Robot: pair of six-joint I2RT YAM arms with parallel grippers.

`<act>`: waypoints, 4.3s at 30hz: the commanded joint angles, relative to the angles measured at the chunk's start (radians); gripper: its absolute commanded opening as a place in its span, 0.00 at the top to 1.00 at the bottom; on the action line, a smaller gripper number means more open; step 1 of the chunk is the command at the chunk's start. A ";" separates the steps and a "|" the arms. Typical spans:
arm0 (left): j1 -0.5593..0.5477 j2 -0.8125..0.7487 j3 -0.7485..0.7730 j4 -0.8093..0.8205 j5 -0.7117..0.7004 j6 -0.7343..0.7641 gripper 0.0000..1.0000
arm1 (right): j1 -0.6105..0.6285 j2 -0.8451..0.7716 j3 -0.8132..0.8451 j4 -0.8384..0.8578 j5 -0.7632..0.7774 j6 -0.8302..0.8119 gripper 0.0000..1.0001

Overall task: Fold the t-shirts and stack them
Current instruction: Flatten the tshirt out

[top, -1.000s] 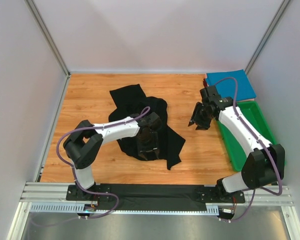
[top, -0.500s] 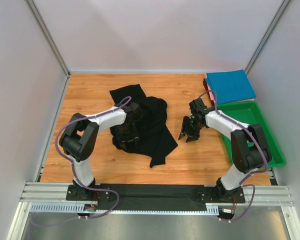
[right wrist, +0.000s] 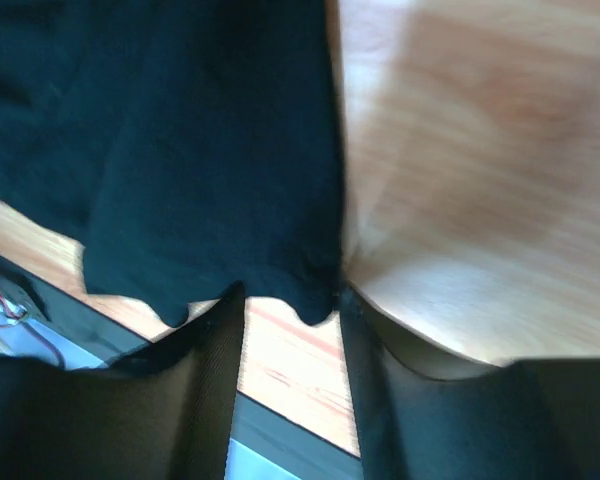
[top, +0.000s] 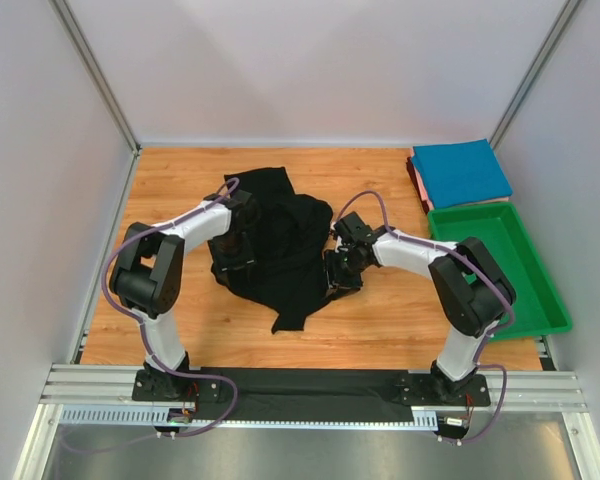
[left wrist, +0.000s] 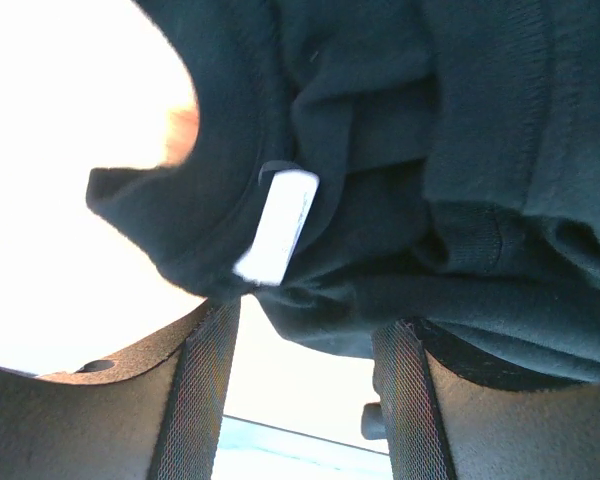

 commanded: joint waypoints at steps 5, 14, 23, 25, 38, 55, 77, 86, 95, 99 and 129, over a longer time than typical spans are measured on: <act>0.087 0.025 0.094 -0.016 -0.054 0.128 0.38 | 0.039 -0.009 -0.013 -0.043 0.164 0.028 0.99; 0.163 0.175 0.496 -0.134 -0.128 0.281 0.39 | 0.042 -0.342 -0.056 -0.286 0.278 0.088 1.00; -0.020 -0.162 0.186 -0.085 -0.033 0.194 0.37 | 0.042 -0.378 -0.131 -0.278 0.261 0.130 1.00; -0.131 -0.260 0.052 -0.045 0.083 0.116 0.38 | 0.042 -0.359 -0.125 -0.273 0.255 0.127 1.00; -0.193 -0.046 -0.090 0.039 0.142 -0.044 0.37 | 0.042 -0.333 -0.045 -0.355 0.287 0.071 0.77; 0.099 -0.189 0.310 -0.207 0.004 0.133 0.35 | -0.005 -0.347 0.067 -0.372 0.327 0.067 0.63; -0.515 -0.294 -0.192 0.010 0.389 -0.969 0.48 | -0.060 -0.410 -0.027 -0.293 0.309 0.050 0.66; -0.585 -0.181 -0.194 0.045 0.415 -1.059 0.50 | -0.146 -0.471 -0.045 -0.304 0.305 0.022 0.66; -0.610 -0.148 -0.197 0.024 0.418 -1.070 0.50 | -0.180 -0.485 -0.078 -0.301 0.293 0.013 0.67; -0.608 -0.147 -0.238 0.083 0.433 -1.084 0.52 | -0.189 -0.474 -0.078 -0.303 0.282 0.008 0.67; -0.598 -0.044 -0.214 0.076 0.381 -1.039 0.72 | -0.231 -0.456 -0.071 -0.309 0.285 -0.027 0.67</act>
